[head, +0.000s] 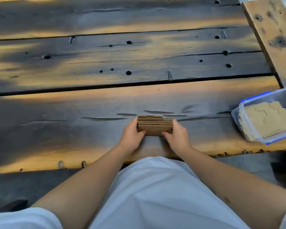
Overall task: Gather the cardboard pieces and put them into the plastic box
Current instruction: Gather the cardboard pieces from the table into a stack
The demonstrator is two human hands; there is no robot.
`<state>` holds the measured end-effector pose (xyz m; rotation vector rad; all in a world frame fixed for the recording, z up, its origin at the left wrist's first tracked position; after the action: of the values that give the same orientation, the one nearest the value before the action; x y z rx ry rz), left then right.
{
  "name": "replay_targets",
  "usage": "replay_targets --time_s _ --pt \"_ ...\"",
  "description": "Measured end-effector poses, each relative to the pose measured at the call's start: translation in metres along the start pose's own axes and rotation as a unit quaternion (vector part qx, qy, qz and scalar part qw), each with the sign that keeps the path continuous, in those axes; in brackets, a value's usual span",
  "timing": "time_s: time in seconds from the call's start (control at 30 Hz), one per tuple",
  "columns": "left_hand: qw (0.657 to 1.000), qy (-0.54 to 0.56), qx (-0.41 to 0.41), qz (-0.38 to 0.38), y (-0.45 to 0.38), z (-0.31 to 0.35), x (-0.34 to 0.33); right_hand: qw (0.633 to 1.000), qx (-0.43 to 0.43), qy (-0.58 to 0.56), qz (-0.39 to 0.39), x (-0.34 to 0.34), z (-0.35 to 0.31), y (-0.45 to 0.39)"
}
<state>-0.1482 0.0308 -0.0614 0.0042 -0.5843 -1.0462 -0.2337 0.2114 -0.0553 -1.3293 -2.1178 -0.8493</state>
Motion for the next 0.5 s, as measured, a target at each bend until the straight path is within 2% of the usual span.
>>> replay_targets --time_s 0.4,0.5 --pt "0.997 -0.060 0.029 -0.048 0.015 -0.010 -0.011 0.997 -0.060 -0.031 -0.044 -0.016 0.012 0.011" --pt "0.993 -0.074 0.045 -0.081 0.014 -0.012 -0.012 0.997 -0.058 -0.024 -0.042 -0.013 0.014 0.007"
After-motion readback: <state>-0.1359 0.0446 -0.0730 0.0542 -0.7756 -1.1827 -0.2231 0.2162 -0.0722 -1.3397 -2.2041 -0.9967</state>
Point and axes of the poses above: each hand's wrist, its own y-axis away from the middle knuckle, its own x-axis out of the back of the hand, z = x × y, the point moved 10 cm from there along -y, towards the middle knuckle, and after that the axes turned 5 degrees about z, right-handed, at the moved point
